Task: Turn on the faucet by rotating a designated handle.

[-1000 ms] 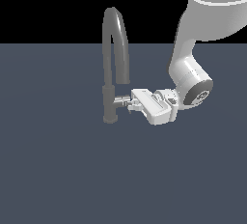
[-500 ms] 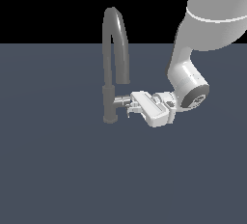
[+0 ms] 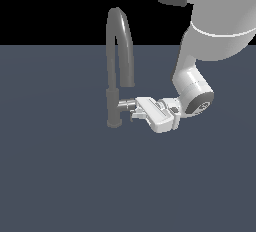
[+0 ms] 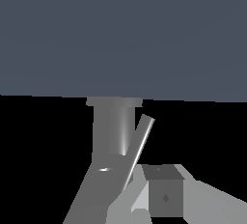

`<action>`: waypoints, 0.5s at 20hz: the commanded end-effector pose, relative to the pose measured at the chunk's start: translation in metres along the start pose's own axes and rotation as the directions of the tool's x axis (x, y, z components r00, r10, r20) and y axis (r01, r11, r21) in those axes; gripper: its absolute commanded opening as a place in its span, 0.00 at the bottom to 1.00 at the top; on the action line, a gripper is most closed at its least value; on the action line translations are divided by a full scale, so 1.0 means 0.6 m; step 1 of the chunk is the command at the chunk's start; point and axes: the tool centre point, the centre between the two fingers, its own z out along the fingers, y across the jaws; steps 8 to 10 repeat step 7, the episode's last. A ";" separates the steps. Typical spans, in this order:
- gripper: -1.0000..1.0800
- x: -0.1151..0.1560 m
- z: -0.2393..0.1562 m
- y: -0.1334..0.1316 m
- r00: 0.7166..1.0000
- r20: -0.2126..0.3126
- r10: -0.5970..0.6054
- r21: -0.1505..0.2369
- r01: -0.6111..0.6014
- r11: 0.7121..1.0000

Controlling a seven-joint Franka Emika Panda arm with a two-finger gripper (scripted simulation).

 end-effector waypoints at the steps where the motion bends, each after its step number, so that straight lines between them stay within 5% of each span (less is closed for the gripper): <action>1: 0.00 0.033 0.006 -0.008 1.000 -0.010 0.017 0.013 -0.016 1.000; 10: 0.00 0.059 0.007 -0.015 0.999 -0.010 0.031 0.017 -0.031 0.999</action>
